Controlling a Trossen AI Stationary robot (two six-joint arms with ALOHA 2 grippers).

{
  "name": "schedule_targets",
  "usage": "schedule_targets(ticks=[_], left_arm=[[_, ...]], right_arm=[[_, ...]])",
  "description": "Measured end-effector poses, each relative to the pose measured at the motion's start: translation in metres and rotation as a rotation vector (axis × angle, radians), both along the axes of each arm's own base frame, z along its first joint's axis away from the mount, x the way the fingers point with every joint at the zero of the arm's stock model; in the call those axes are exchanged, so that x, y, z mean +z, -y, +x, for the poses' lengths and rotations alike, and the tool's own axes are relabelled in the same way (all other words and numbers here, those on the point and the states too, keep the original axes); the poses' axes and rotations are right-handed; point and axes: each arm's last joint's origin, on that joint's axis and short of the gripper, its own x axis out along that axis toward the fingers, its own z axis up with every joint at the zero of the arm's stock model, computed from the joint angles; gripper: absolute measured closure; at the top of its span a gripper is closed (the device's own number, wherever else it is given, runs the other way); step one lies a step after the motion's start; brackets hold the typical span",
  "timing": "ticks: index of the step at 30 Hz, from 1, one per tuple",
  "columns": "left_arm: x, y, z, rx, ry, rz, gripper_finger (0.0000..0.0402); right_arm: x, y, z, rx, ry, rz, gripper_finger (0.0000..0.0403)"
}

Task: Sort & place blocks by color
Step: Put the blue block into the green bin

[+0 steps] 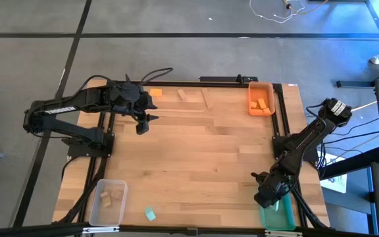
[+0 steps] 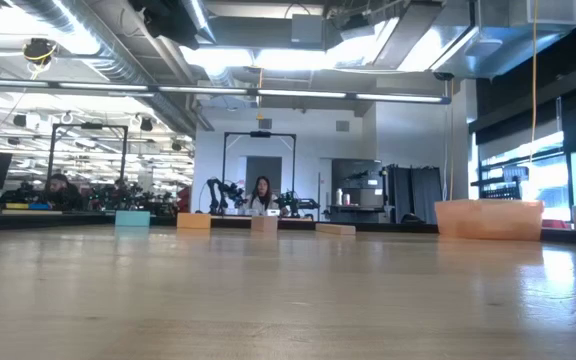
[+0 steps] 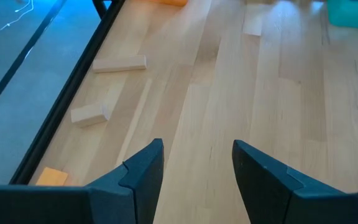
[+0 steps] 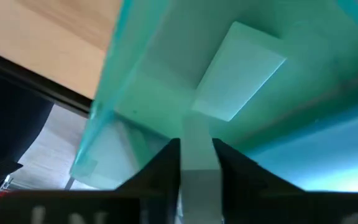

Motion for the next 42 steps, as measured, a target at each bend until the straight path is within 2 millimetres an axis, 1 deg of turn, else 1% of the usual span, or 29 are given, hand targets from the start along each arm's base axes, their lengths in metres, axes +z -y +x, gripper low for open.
schedule_targets(ticks=[2, 5, 9, 13, 15, 17, 22, 25, 30, 32, 38, 40, 42], left_arm=[[0.000, 0.000, 0.000, 0.001, 0.000, -0.001, 0.0221], [0.000, 0.000, 0.000, 0.011, 0.004, -0.013, 0.0221], [0.000, 0.000, 0.000, 0.012, 0.004, -0.014, 0.0221], [0.000, 0.000, 0.000, 0.013, 0.003, -0.015, 0.0221], [-0.001, 0.000, -0.001, 0.018, -0.012, -0.024, 0.0221], [-0.005, 0.001, -0.004, 0.030, -0.050, -0.047, 0.0221], [-0.017, 0.006, -0.016, 0.001, -0.236, -0.096, 0.0221], [-0.020, 0.008, -0.020, 0.051, -0.276, -0.137, 0.0221], [-0.020, 0.000, -0.022, 0.280, -0.228, -0.213, 0.0221], [-0.020, -0.002, -0.022, 0.323, -0.220, -0.215, 0.0221], [-0.021, -0.009, -0.020, 0.372, -0.222, -0.194, 0.0221], [-0.021, -0.012, -0.022, 0.406, -0.213, -0.188, 0.0221], [-0.021, -0.014, -0.022, 0.424, -0.210, -0.194, 0.0221]], right_arm=[[-0.002, 0.001, -0.001, 0.000, -0.001, 0.000, 0.0285], [-0.002, 0.001, -0.001, 0.000, -0.002, -0.001, 0.0262], [-0.002, 0.001, -0.001, 0.006, -0.009, 0.010, 0.0255], [0.005, -0.001, 0.000, 0.033, -0.044, 0.094, 0.0255], [0.014, -0.003, 0.002, 0.031, -0.024, 0.115, 0.0254], [0.027, -0.005, 0.007, 0.014, 0.017, 0.126, 0.0254], [0.067, -0.007, 0.015, -0.083, 0.145, 0.066, 0.0254], [0.091, -0.003, 0.017, -0.150, 0.229, -0.033, 0.0254], [0.130, 0.008, 0.019, -0.271, 0.389, -0.259, 0.0254], [0.141, 0.013, 0.020, -0.322, 0.481, -0.361, 0.0254], [0.162, 0.025, 0.032, -0.342, 0.826, -0.633, 0.0254], [0.167, 0.030, 0.039, -0.395, 0.937, -0.741, 0.0254], [0.170, 0.038, 0.046, -0.434, 1.011, -0.858, 0.0254]])
